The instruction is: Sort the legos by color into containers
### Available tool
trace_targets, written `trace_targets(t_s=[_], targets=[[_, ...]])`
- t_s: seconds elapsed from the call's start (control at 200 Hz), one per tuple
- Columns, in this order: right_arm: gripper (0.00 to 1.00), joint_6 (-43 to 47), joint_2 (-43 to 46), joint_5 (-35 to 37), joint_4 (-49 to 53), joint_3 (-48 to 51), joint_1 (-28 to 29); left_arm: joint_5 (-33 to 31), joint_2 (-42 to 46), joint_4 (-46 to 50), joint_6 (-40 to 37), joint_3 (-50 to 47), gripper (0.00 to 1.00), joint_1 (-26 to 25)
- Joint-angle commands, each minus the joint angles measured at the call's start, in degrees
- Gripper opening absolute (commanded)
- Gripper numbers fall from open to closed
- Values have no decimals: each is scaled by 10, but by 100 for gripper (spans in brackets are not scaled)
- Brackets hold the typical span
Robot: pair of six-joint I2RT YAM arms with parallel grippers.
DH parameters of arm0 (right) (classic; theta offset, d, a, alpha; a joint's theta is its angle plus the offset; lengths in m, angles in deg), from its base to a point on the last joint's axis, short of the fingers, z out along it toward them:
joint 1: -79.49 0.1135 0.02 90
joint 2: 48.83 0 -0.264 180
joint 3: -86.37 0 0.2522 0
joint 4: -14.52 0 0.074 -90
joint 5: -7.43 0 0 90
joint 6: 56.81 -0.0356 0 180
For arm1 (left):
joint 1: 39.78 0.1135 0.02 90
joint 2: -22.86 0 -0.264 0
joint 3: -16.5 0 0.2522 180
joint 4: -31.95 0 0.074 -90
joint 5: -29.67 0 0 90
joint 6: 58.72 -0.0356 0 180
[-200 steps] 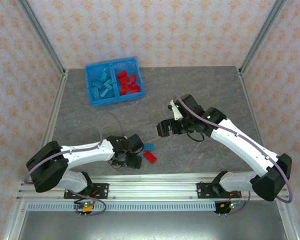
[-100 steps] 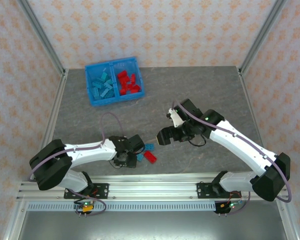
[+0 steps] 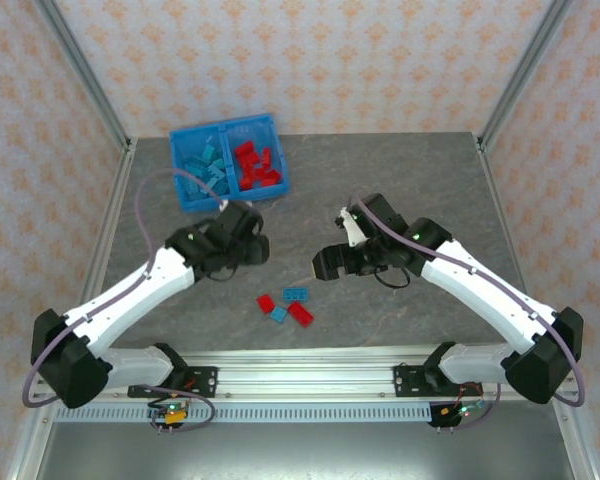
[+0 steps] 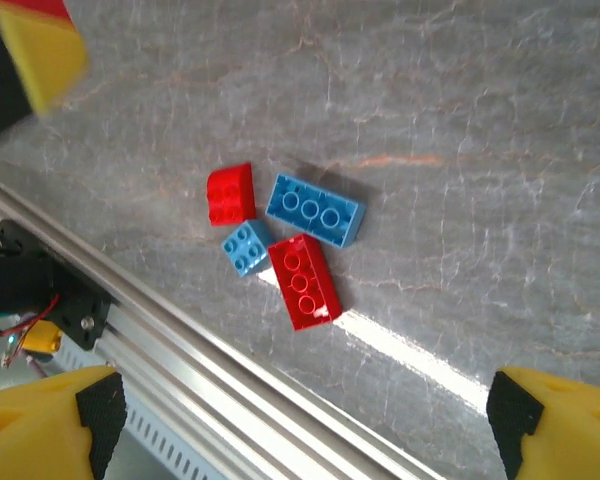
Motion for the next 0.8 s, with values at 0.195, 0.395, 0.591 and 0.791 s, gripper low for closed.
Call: trace_targets(t_s=[0.195,0.395,0.591,0.791], targets=[[94,-48,60,53,-22,-17,0,-25,-254,-16,-146,308,26,128],[94,-74,127,88,-7,3,0,-61,-462,-2,-174,498,27,169],[94,-94,182,103,4,16,0,-46,-581,26,-168,635,39,181],[94,-101,201,123,-1,25,0,-13,-560,24,-144,619,58,181]])
